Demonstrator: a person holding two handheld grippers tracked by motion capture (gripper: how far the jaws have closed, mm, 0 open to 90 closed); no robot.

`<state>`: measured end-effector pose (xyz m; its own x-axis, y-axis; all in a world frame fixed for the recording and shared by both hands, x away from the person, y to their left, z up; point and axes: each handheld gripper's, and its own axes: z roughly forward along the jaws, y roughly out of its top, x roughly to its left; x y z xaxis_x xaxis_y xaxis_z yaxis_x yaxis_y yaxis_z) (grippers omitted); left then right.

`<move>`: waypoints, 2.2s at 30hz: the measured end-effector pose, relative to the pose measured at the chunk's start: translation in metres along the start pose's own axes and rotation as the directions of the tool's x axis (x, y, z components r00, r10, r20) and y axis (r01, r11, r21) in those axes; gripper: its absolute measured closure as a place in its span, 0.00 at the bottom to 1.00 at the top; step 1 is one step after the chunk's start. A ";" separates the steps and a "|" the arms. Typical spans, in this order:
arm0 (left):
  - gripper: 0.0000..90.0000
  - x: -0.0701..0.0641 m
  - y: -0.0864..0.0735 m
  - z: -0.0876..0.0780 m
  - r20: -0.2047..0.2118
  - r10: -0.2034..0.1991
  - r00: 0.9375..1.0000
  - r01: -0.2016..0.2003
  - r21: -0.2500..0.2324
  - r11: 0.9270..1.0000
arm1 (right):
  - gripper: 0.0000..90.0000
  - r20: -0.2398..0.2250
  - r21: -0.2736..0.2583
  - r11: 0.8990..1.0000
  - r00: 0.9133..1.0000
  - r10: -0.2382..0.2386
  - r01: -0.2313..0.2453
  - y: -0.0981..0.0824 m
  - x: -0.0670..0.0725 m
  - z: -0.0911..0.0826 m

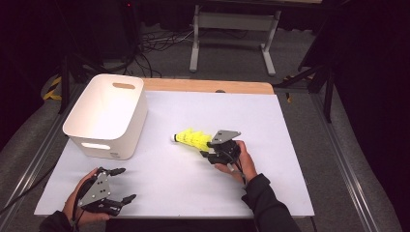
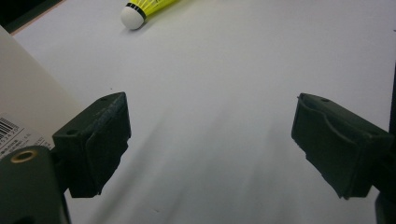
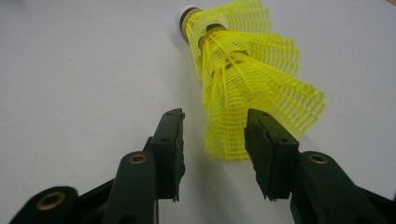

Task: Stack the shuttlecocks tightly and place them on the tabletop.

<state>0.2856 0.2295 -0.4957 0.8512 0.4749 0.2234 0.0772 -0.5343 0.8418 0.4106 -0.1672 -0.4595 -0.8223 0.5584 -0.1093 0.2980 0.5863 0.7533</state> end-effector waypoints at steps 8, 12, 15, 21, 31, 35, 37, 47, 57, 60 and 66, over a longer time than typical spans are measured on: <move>0.14 0.001 0.000 -0.002 -0.007 0.006 1.000 -0.006 -0.007 1.000 | 0.49 0.009 -0.035 0.999 1.000 -0.015 0.016 -0.001 0.005 -0.007; 0.14 0.000 0.001 -0.001 -0.004 0.007 1.000 -0.007 -0.005 1.000 | 0.40 0.019 -0.033 0.999 1.000 -0.011 0.011 -0.003 0.005 -0.007; 0.14 0.000 0.001 -0.002 -0.006 0.006 1.000 -0.006 -0.008 1.000 | 0.35 0.026 -0.032 0.999 1.000 0.000 0.001 -0.004 0.005 -0.006; 0.14 0.000 0.001 -0.002 -0.009 0.005 1.000 -0.005 -0.009 1.000 | 0.26 0.027 -0.034 0.999 0.999 0.017 -0.016 -0.006 0.007 -0.004; 0.14 0.002 0.000 -0.004 -0.012 -0.008 1.000 0.008 -0.020 1.000 | 0.22 0.027 -0.049 0.998 0.999 0.046 -0.045 -0.012 0.013 -0.003; 0.13 0.003 0.002 -0.004 -0.024 -0.004 1.000 0.003 -0.029 1.000 | 0.22 0.054 -0.088 0.996 0.998 0.033 -0.028 -0.016 0.018 -0.013; 0.13 0.003 0.003 -0.003 -0.029 -0.003 1.000 0.002 -0.033 0.999 | 0.22 0.070 -0.095 0.995 0.997 0.014 -0.008 -0.018 0.022 -0.018; 0.13 0.007 0.017 0.015 -0.019 -0.005 1.000 0.005 -0.040 0.999 | 0.22 0.075 -0.107 0.994 0.997 0.002 0.006 -0.024 0.026 -0.025; 0.12 0.015 0.033 0.031 0.018 0.001 1.000 0.001 -0.072 0.997 | 0.22 0.098 -0.121 0.993 0.995 0.009 0.003 -0.024 0.022 -0.030; 0.12 0.019 0.033 0.036 0.023 0.004 1.000 -0.002 -0.064 0.998 | 0.22 0.091 -0.116 0.993 0.996 0.012 -0.001 -0.025 0.019 -0.030; 0.11 0.016 0.024 0.033 0.035 0.016 0.999 -0.015 -0.042 0.999 | 0.24 0.074 -0.068 0.997 0.997 -0.021 0.026 -0.025 0.018 -0.020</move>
<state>0.3183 0.2008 -0.4881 0.8698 0.4417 0.2198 0.0426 -0.5111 0.8585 0.3785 -0.1829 -0.4672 -0.7903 0.5879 -0.1728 0.2426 0.5592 0.7927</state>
